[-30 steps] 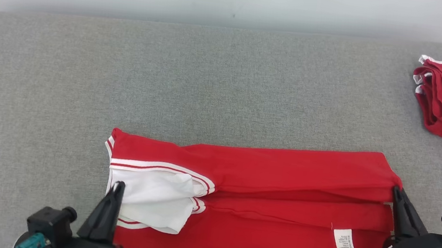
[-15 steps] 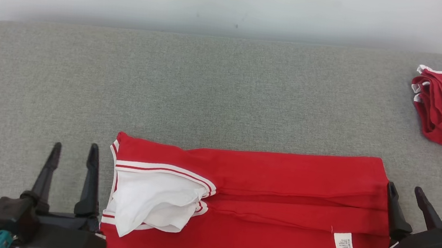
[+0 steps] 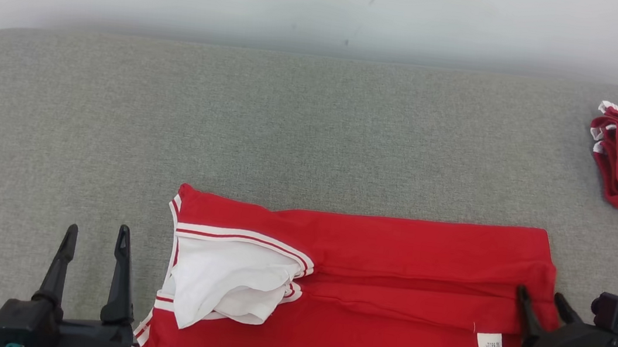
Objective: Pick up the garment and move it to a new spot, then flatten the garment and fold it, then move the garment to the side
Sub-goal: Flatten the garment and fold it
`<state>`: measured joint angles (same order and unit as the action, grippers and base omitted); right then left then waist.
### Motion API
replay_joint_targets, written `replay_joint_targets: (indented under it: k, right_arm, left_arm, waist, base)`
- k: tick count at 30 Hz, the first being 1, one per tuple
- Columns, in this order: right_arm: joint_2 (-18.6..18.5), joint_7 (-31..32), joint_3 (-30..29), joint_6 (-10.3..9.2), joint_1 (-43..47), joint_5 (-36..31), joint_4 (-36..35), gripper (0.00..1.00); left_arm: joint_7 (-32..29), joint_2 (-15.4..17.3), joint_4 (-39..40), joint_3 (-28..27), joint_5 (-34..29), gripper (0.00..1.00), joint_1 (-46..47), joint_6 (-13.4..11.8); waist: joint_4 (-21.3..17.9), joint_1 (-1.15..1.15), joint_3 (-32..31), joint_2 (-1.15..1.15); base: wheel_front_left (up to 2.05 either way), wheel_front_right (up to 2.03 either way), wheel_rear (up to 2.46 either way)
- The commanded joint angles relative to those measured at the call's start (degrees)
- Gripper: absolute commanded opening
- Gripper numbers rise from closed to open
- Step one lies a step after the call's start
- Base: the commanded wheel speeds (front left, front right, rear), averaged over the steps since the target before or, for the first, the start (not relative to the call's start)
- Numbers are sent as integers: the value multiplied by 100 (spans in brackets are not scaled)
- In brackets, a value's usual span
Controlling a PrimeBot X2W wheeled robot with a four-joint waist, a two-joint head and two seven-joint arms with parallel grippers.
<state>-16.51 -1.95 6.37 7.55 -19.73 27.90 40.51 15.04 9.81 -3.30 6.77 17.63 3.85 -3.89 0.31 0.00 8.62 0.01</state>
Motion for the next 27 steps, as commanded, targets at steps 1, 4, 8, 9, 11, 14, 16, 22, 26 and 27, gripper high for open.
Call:
replay_joint_targets:
  k: [1,4,8,9,11,14,16,22,26,27]
  right_arm:
    - [33,29,22,-16,-59,-31,135,100]
    - [101,44,61,-16,-124,-35,459,100]
    - [195,13,161,-16,-206,47,802,29]
    - [216,-44,183,-16,-242,96,840,0]
    - [219,-107,235,-16,-291,144,937,0]
    - [119,-323,293,-16,-373,279,1047,0]
    - [47,-397,289,-16,-390,307,1067,0]
    - [-572,-743,53,-17,-374,483,1260,0]
    - [-992,-821,-113,-17,-313,540,1398,0]
    - [-1059,-830,-125,-17,-319,535,1393,0]
  left_arm:
    - [17,-88,-49,-89,-58,100,-75,91]
    - [18,-222,-131,-227,-184,100,-131,223]
    - [18,-352,-202,-397,-332,100,-150,380]
    - [17,-377,-216,-441,-347,100,-151,404]
    - [18,-423,-236,-522,-417,100,-146,480]
    - [17,-501,-265,-660,-540,100,-174,587]
    - [17,-516,-271,-682,-578,100,-182,609]
    - [18,-587,-252,-796,-743,100,-251,682]
    - [17,-622,-220,-869,-808,100,-301,729]
    - [18,-629,-212,-888,-823,100,-315,738]
  waist:
    - [33,0,-21,-1]
    - [68,0,-59,-1]
    - [103,0,-112,-1]
    - [108,0,-122,-1]
    - [112,0,-144,-1]
    - [95,0,-191,-1]
    - [87,0,-206,-1]
    - [30,0,-323,-1]
    - [-20,0,-403,-1]
    - [-37,0,-414,-1]
  base:
    - [0,0,0]
    - [0,0,0]
    - [0,0,0]
    - [0,0,0]
    - [0,0,0]
    - [0,0,0]
    - [0,0,0]
    - [0,0,0]
    - [0,0,0]
    - [0,0,0]
